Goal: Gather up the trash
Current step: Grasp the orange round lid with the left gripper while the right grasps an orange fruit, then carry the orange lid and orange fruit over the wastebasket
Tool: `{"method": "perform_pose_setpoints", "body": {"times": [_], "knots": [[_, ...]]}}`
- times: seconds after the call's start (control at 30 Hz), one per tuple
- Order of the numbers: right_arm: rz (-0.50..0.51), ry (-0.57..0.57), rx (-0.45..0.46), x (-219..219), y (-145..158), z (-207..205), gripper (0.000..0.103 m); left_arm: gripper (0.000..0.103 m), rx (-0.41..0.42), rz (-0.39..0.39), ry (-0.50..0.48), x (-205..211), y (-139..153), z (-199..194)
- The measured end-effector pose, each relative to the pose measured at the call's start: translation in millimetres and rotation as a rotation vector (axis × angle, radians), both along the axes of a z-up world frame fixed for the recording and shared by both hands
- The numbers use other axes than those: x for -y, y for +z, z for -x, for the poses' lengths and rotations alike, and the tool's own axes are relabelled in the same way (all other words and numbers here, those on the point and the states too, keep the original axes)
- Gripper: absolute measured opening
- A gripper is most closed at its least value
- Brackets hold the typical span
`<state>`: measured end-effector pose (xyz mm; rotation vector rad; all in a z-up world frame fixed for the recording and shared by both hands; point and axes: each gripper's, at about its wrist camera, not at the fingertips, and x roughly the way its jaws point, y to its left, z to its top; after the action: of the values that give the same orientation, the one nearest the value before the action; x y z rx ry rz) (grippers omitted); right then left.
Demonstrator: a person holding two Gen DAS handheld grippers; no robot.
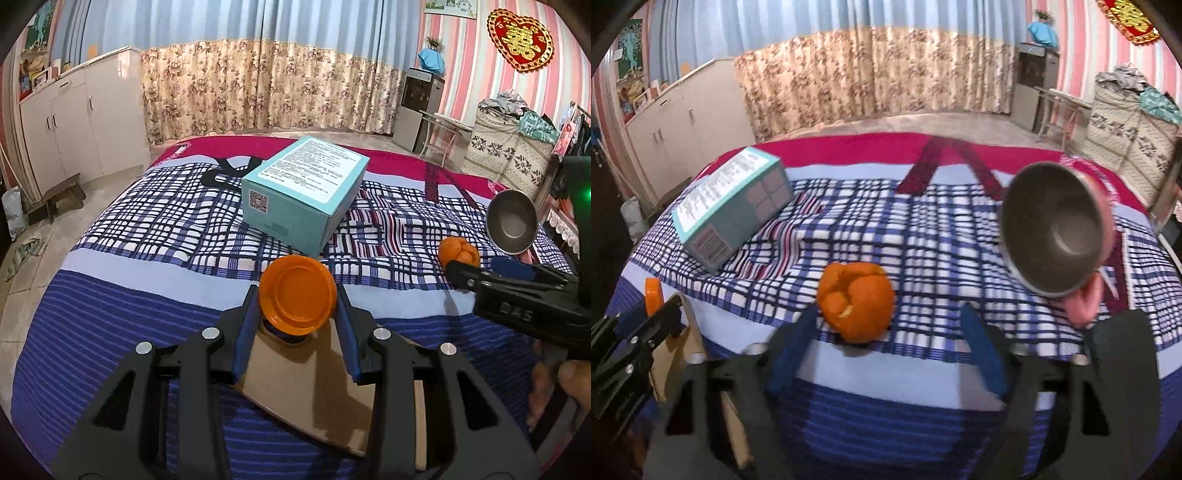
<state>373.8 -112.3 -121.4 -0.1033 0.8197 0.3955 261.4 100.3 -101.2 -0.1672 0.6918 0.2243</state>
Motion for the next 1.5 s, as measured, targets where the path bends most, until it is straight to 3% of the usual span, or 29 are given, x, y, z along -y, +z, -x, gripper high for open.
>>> {"method": "perform_pose_setpoints", "body": {"times": [0.07, 0.1, 0.23, 0.47, 0.87, 1.07, 1.3, 1.5], "knots": [[-0.003, 0.025, -0.002, -4, -2, 1, 0.050, 0.039, -0.001, -0.002, -0.003, 1, 0, -1], [-0.008, 0.041, 0.001, -5, -1, 3, 0.039, 0.039, -0.001, 0.000, -0.004, 1, 0, -2], [-0.026, 0.044, 0.019, 5, 6, 17, 0.031, 0.039, -0.005, 0.001, -0.013, 2, -1, -3], [-0.051, -0.038, 0.071, 68, 24, 65, 0.031, 0.039, -0.007, 0.002, -0.020, 4, -2, -4], [-0.077, -0.325, 0.195, 227, 78, 163, 0.032, 0.039, -0.019, -0.010, -0.020, 5, -5, -7], [-0.048, -0.473, 0.247, 296, 90, 198, 0.032, 0.039, 0.011, -0.102, 0.009, 17, 7, 2], [-0.059, -0.614, 0.272, 370, 88, 215, 0.032, 0.039, 0.046, -0.095, -0.058, 64, 38, 13], [-0.069, -0.715, 0.273, 418, 85, 225, 0.032, 0.039, 0.114, -0.051, -0.200, 139, 71, 20]]}}
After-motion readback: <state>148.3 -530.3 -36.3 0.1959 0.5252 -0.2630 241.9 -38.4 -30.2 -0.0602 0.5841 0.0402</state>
